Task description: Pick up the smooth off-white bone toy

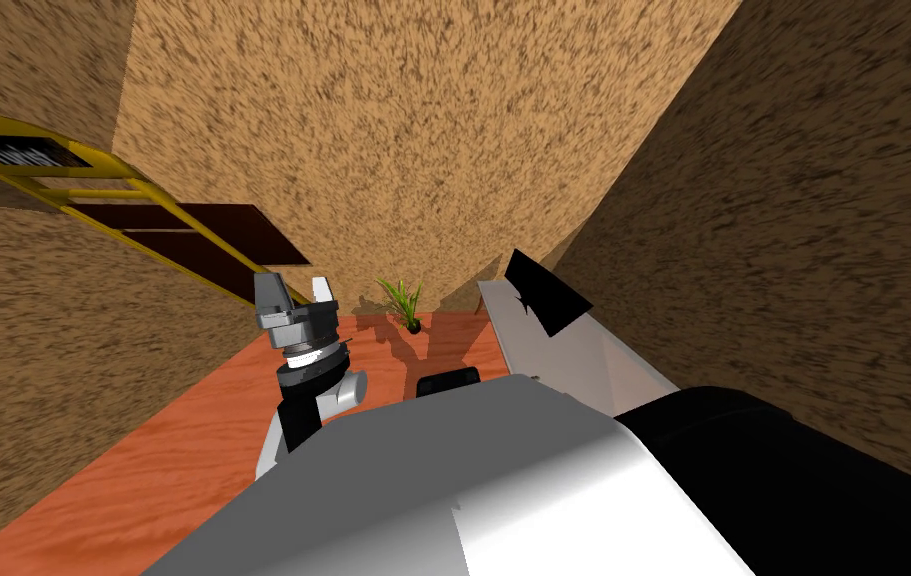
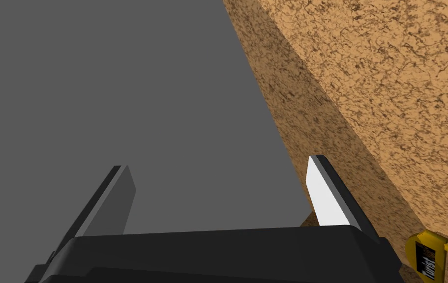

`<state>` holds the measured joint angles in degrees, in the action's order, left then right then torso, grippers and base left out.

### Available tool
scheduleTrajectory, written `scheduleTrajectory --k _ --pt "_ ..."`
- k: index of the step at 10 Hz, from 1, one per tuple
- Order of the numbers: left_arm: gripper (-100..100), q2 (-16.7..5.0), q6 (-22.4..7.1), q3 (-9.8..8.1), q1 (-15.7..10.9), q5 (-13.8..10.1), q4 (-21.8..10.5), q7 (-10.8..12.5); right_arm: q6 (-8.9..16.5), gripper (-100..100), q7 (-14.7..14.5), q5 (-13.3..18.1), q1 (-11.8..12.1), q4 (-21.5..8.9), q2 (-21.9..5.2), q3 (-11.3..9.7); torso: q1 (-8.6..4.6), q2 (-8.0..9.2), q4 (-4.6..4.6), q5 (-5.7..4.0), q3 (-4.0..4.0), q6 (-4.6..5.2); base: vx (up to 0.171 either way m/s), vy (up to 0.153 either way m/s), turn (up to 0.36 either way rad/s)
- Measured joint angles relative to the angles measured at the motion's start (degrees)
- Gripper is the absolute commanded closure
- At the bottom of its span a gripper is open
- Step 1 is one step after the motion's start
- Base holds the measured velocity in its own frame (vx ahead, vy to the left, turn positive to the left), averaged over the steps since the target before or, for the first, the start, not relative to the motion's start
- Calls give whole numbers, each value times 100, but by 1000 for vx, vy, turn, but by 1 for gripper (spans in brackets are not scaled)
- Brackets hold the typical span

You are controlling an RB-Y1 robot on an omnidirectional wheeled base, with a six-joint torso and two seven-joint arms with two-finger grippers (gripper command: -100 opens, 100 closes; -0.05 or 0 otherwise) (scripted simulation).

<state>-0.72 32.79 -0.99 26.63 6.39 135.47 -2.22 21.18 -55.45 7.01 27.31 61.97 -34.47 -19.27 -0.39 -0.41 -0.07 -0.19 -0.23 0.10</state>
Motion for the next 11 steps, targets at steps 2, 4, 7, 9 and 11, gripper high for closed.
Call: scheduleTrajectory --k 2,4,7,9,11 --pt "0 0 0 0 0 0 0 0 0 100 0 0 0 0 0 0 0 -1 0 0 0 0 27 -5 -82" --pt "0 0 0 0 1 0 0 0 27 100 -82 20 135 206 -50 1 -1 -25 -5 3 -14 3 83 -8 -148" --pt "0 0 0 0 1 0 0 0 73 100 -227 57 336 526 -114 6 5 -28 -6 3 -16 1 74 1 -127" --pt "0 0 0 0 1 0 0 0 107 100 -321 77 481 759 -162 6 1 -27 -6 4 -15 0 67 -5 -136" --pt "0 0 0 0 1 0 0 0 151 100 -419 78 632 1009 -234 3 7 -24 -5 5 -14 0 46 7 -73"
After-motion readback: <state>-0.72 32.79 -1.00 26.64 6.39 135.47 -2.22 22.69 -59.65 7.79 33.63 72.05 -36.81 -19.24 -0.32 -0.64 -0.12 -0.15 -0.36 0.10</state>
